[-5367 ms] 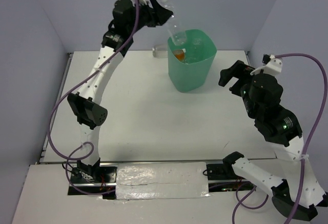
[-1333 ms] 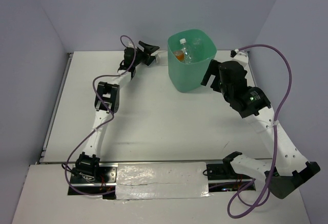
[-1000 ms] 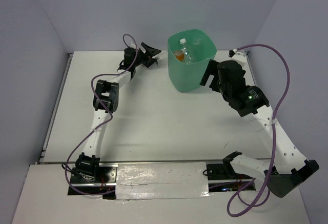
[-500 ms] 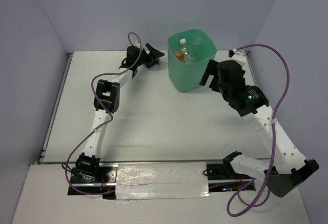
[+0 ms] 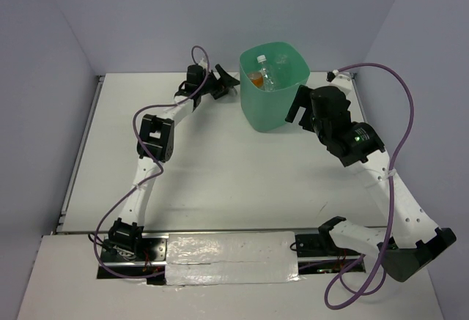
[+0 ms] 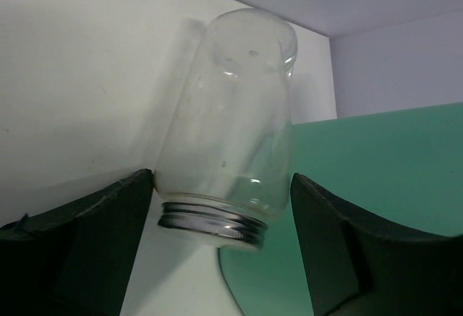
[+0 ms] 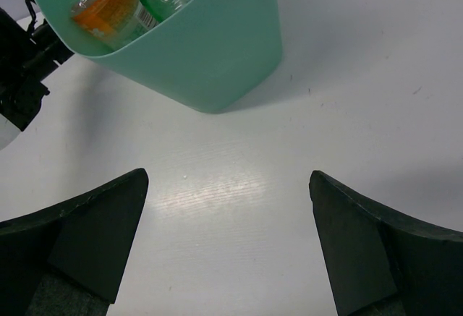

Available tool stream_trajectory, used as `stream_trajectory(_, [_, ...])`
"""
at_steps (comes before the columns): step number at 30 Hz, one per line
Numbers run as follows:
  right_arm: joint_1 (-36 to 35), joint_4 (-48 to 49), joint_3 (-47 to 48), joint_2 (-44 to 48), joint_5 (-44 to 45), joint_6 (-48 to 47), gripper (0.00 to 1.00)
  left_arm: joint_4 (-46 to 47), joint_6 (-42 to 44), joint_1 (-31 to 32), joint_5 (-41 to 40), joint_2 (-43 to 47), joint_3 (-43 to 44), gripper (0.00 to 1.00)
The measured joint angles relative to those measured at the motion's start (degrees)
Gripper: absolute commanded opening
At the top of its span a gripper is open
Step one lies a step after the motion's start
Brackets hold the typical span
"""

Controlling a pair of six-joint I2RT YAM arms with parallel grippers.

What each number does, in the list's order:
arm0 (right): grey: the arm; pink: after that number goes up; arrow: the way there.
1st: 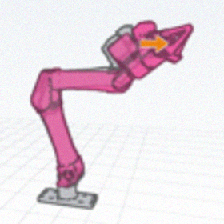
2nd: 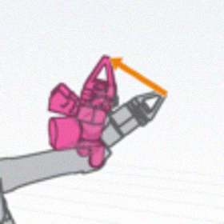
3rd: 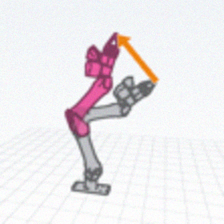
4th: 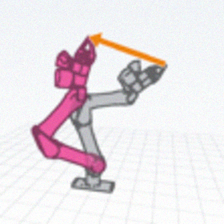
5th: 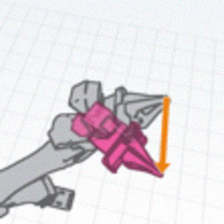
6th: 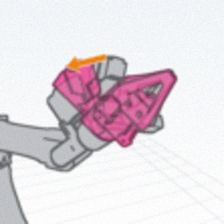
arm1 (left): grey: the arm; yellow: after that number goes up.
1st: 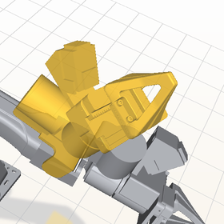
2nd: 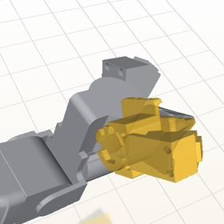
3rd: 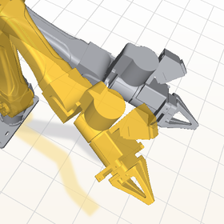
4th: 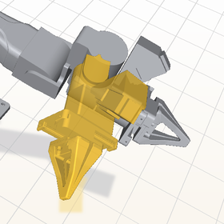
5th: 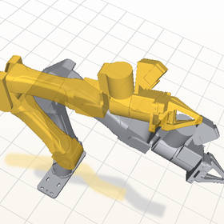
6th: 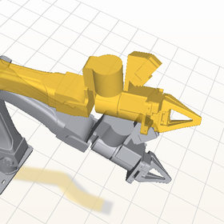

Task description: Put the plastic bottles in the bin

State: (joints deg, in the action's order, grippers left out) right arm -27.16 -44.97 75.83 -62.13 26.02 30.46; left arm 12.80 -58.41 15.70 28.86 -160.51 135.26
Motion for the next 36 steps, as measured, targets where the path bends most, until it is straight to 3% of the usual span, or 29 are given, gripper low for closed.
stream_trajectory(10, [0.0, 0.0, 0.0, 0.0, 0.0, 0.17, 1.0, 0.37, -0.09, 0.04, 0.37, 0.26, -0.94, 0.55])
stream_trajectory(16, [0.0, 0.04, 0.0, -0.02, -0.07, 0.2, 1.0, 2.38, 0.98, 0.02, 1.22, 6.88, -11.65, 0.33])
stream_trajectory(17, [0.0, 0.09, 0.0, -0.02, -0.13, 0.2, 1.0, 2.25, 1.55, 0.02, 1.22, 8.13, -13.31, 0.25])
stream_trajectory(19, [0.0, 0.2, 0.0, -0.02, -0.22, 0.2, 1.0, 1.7, 2.84, -0.07, 1.18, 10.32, -15.72, 0.17])
stream_trajectory(26, [0.0, 0.39, -0.02, 0.0, -0.48, 0.61, 1.0, -0.81, 5.18, -1.7, 0.46, 20.0, -20.59, 0.13])
stream_trajectory(36, [-0.09, 0.52, -0.07, 2.05, -1.62, 1.49, 1.0, -9.94, 14.51, -5.51, -9.88, 38.47, -22.27, 0.12])
